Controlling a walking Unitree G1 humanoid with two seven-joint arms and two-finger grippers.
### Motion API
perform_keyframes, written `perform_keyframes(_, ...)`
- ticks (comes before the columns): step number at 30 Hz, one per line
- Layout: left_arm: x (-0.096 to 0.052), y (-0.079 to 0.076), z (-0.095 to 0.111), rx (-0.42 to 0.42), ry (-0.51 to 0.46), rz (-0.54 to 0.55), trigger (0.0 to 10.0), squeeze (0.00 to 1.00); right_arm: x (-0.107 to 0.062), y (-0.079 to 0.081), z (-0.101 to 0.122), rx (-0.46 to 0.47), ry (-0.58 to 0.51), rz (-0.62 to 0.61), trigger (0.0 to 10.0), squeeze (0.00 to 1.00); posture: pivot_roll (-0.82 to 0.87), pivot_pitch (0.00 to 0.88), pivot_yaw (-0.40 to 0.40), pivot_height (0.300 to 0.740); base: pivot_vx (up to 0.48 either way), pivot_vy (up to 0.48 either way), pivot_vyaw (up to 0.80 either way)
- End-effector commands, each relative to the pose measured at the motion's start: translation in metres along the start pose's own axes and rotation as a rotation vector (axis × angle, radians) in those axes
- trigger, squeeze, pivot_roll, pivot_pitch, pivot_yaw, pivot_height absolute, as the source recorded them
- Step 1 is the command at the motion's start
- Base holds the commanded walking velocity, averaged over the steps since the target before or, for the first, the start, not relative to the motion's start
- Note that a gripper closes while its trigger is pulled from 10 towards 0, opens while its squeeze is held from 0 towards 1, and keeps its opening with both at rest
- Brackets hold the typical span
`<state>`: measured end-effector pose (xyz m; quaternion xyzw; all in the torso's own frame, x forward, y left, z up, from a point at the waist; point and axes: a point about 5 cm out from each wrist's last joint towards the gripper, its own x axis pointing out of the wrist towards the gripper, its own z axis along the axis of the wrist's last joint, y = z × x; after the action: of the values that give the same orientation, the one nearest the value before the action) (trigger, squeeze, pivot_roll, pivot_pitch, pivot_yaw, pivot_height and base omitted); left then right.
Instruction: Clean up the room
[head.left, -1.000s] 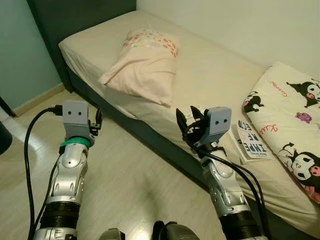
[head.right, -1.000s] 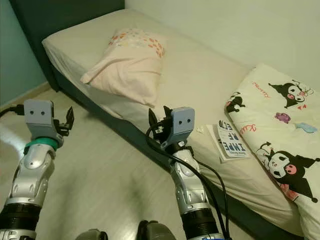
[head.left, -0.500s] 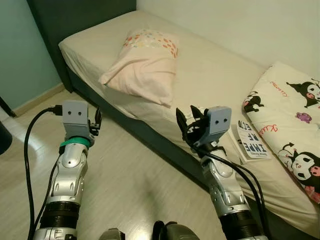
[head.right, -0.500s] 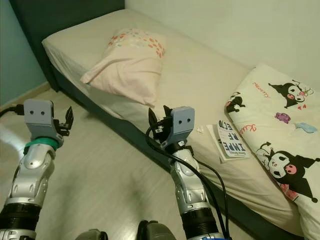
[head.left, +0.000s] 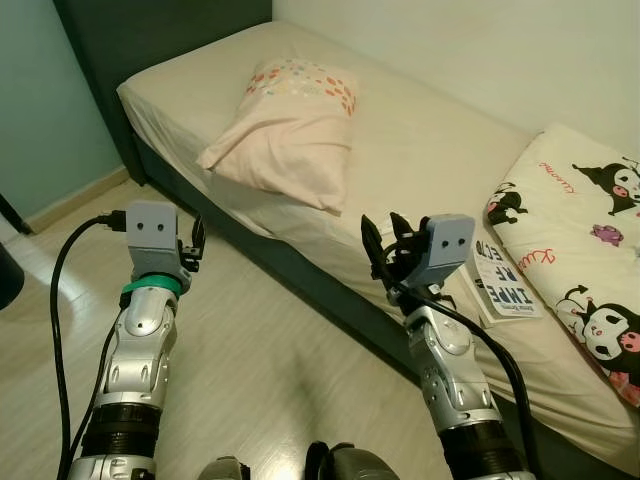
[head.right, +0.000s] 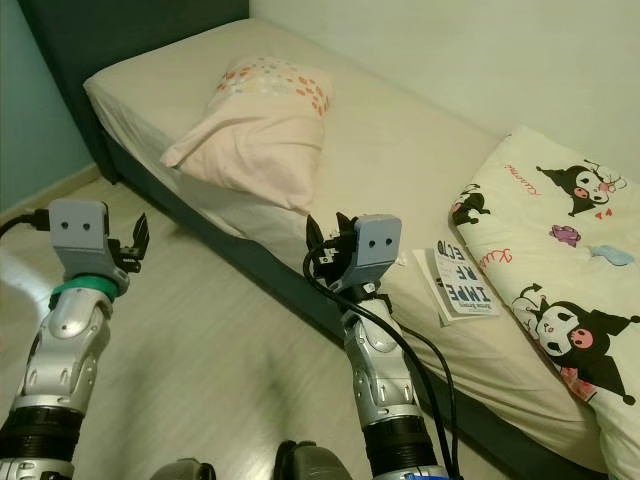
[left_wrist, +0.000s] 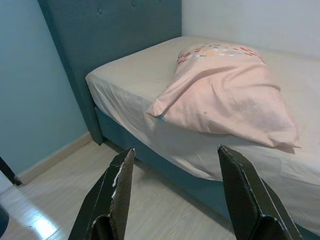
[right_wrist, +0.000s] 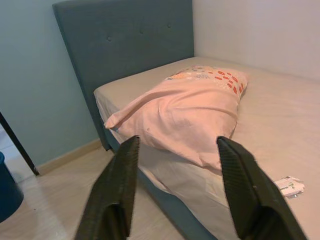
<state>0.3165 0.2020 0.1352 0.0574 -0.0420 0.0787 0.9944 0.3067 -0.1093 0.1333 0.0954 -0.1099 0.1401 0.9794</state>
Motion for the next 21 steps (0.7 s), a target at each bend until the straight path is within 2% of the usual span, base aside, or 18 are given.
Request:
perform_keyframes(1, -0.0021, -0.0021, -0.0081, -0.015, 0.035, 0.001, 10.0, 0.00, -0.0012, -0.0041, -0.0039, -0.003, 0.028, -0.017, 10.0, 1.00, -0.01, 0.022, -0.035, 0.740, 0.000, 0.000, 0.00)
perform_keyframes(4, -0.0019, -0.0019, -0.0081, -0.015, 0.035, 0.002, 10.0, 0.00, -0.0011, -0.0042, -0.0039, -0.014, 0.030, -0.018, 10.0, 1.00, -0.01, 0.022, -0.035, 0.740, 0.000, 0.000, 0.00)
perform_keyframes(5, -0.0018, -0.0017, -0.0080, -0.014, 0.035, 0.003, 10.0, 0.00, -0.0009, -0.0041, -0.0039, -0.020, 0.030, -0.016, 10.0, 0.00, -0.01, 0.022, -0.035, 0.740, 0.000, 0.000, 0.00)
perform_keyframes(16, -0.0012, -0.0012, -0.0076, -0.013, 0.035, 0.007, 10.0, 0.00, -0.0014, -0.0014, -0.0049, -0.010, 0.030, 0.004, 10.0, 0.00, -0.01, 0.022, -0.035, 0.740, 0.000, 0.000, 0.00)
perform_keyframes(17, -0.0011, -0.0012, -0.0076, -0.013, 0.035, 0.007, 10.0, 0.00, -0.0016, -0.0011, -0.0049, -0.007, 0.029, 0.007, 8.5, 0.00, -0.01, 0.021, -0.035, 0.740, 0.000, 0.000, 0.00)
perform_keyframes(19, -0.0011, -0.0012, -0.0076, -0.014, 0.036, 0.008, 10.0, 0.00, -0.0018, -0.0008, -0.0049, -0.005, 0.029, 0.009, 8.5, 0.00, -0.01, 0.021, -0.036, 0.740, 0.000, 0.000, 0.00)
perform_keyframes(20, -0.0011, -0.0011, -0.0075, -0.014, 0.036, 0.008, 10.0, 0.00, -0.0019, -0.0007, -0.0049, -0.004, 0.029, 0.009, 1.9, 0.00, -0.01, 0.021, -0.036, 0.740, 0.000, 0.000, 0.00)
perform_keyframes(21, -0.0011, -0.0011, -0.0075, -0.014, 0.036, 0.008, 10.0, 0.00, -0.0019, -0.0007, -0.0049, -0.004, 0.028, 0.008, 1.9, 0.00, -0.01, 0.021, -0.036, 0.740, 0.000, 0.000, 0.00)
